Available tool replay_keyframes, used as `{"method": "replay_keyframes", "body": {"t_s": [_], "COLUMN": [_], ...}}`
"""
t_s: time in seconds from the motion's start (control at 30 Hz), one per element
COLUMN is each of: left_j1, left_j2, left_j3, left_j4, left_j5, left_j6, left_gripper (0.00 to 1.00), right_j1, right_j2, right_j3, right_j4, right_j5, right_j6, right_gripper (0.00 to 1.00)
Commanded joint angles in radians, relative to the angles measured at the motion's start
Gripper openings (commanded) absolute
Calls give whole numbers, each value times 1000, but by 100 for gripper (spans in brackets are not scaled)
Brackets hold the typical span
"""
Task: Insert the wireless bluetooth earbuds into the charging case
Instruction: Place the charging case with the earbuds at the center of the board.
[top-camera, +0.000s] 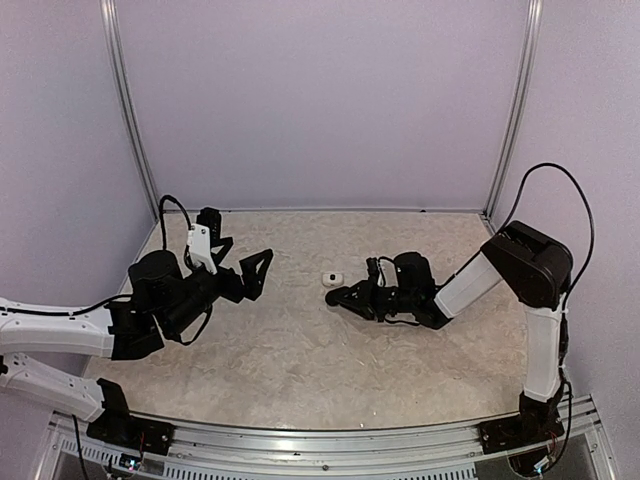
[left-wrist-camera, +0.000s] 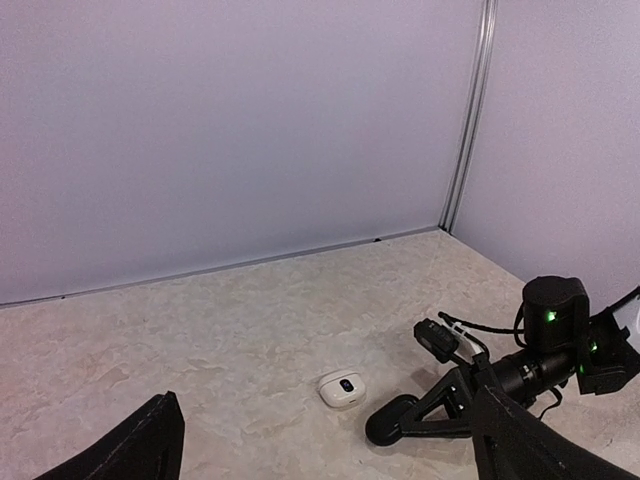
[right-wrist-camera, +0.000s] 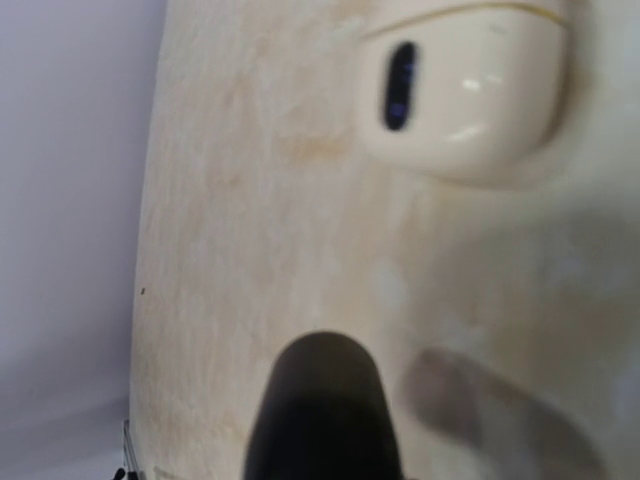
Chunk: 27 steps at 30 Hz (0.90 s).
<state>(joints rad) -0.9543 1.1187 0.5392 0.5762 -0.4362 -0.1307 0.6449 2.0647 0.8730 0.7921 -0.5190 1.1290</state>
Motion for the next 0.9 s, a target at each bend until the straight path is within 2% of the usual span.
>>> {"method": "replay_keyframes", "body": {"t_s": [0.0, 0.3, 0.63, 0.73, 0.87], "left_j1": [10, 14, 16, 16, 15], "left_j2": [-20, -18, -21, -21, -22], "left_j3": [-10, -18, -19, -18, -20], "left_j4": [26, 35, 33, 31, 30], "left_j5": [-18, -19, -18, -15, -17], "left_j6": [-6, -1, 1, 1, 2], "left_gripper": [99, 99, 99, 99, 99], "right_j1": [1, 11, 25, 28, 29], "right_j2": [24, 44, 62, 70, 65], "right_j3": [25, 56, 69, 79, 75], "right_j4": [24, -11, -14, -24, -28], "right_j5": [17, 29, 48, 48, 54], "right_j6": [42, 47, 47, 43, 41], "right_gripper": [20, 26, 26, 34, 36]}}
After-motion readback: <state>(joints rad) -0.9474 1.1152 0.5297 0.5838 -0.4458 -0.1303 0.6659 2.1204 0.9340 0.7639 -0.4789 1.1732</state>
